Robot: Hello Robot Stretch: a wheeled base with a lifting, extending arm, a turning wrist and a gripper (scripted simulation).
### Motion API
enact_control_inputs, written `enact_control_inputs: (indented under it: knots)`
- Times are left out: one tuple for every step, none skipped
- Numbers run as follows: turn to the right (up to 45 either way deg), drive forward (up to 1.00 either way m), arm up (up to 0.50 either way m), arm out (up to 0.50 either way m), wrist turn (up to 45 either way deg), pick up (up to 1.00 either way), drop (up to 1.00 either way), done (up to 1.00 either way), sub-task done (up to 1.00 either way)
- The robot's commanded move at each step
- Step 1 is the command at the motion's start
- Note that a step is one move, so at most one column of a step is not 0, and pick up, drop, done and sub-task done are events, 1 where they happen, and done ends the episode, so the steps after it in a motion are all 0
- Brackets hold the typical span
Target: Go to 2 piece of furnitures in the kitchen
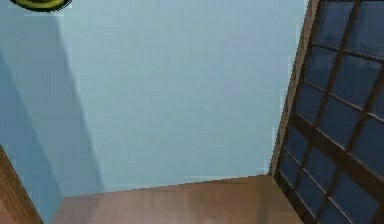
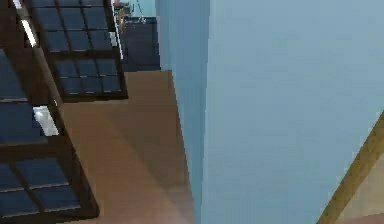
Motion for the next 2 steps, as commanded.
enact_control_inputs:
  knots:
    - [45.0,0.0,0.0,0.0,0.0,0.0,0.0,0.0,0.0]
    - [6.0,0.0,0.0,0.0,0.0,0.0,0.0,0.0,0.0]
